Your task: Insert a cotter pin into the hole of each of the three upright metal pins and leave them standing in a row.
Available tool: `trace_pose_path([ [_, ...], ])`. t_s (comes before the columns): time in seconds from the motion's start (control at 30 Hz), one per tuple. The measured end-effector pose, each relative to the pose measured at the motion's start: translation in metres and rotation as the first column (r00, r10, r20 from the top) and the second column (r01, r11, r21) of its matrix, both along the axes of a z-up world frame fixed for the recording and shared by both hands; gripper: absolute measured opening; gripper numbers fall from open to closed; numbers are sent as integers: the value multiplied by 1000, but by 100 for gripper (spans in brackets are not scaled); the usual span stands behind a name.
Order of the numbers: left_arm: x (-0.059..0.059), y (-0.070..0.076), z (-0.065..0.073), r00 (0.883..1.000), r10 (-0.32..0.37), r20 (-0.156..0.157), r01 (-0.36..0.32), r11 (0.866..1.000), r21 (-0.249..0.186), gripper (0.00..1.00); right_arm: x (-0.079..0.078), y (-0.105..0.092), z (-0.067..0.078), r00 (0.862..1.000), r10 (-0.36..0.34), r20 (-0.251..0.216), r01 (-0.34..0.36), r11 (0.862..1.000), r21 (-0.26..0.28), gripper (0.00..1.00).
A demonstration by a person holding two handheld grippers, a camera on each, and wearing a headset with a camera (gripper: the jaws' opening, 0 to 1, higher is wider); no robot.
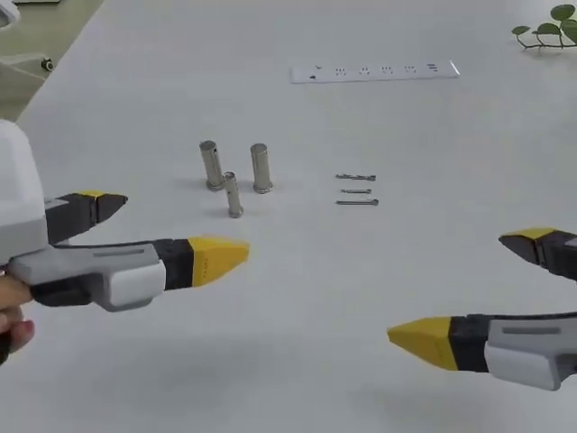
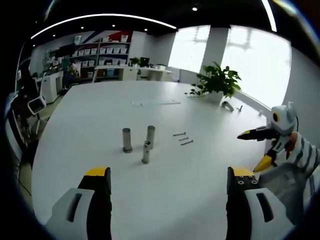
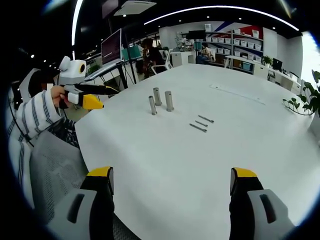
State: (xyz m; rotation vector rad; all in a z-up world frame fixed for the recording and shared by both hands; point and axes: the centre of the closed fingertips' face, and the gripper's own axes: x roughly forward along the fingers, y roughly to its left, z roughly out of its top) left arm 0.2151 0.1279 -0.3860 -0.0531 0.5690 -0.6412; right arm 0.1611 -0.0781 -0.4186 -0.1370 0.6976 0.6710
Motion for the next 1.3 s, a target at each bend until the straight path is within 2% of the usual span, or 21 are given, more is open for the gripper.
trace_pose_path([
  [0.07,6,-1,4,1000,3,15,-3,1000,-24,95,1,1,2,1000,0,5,0,1000,-2,96],
  [0.17,12,-3,8,1000,-3,30,3,1000,-25,94,4,1,4,1000,-8,10,8,1000,-6,96],
  [0.23,15,-5,8,999,-19,45,19,1000,-9,93,5,1,6,1000,-12,19,12,1000,-7,96],
  [0.4,21,-11,4,997,-55,53,54,998,18,90,9,-3,4,1000,-17,22,18,1000,-26,96],
  [0.53,28,-16,5,989,-102,107,97,994,53,86,11,-6,5,999,-31,23,32,999,-32,95],
  [0.6,32,-17,3,985,-116,125,106,991,81,86,12,-7,5,999,-36,23,37,999,-30,95],
  [0.67,35,-18,2,983,-125,131,113,989,90,84,12,-6,4,999,-35,22,35,999,-31,95],
  [0.8,43,-22,-1,982,-134,136,124,989,85,78,11,-4,-1,999,-31,9,32,999,-36,95],
  [1.0,53,-24,-8,984,-125,126,117,991,66,72,10,-3,-4,1000,-22,3,22,999,-46,95],
  [1.17,60,-27,-18,987,-121,101,116,992,57,62,8,-4,-5,1000,-22,-4,22,998,-57,95],
  [1.3,63,-26,-30,990,-119,74,112,990,81,61,7,-7,-5,1000,-29,-6,29,998,-56,95],
])
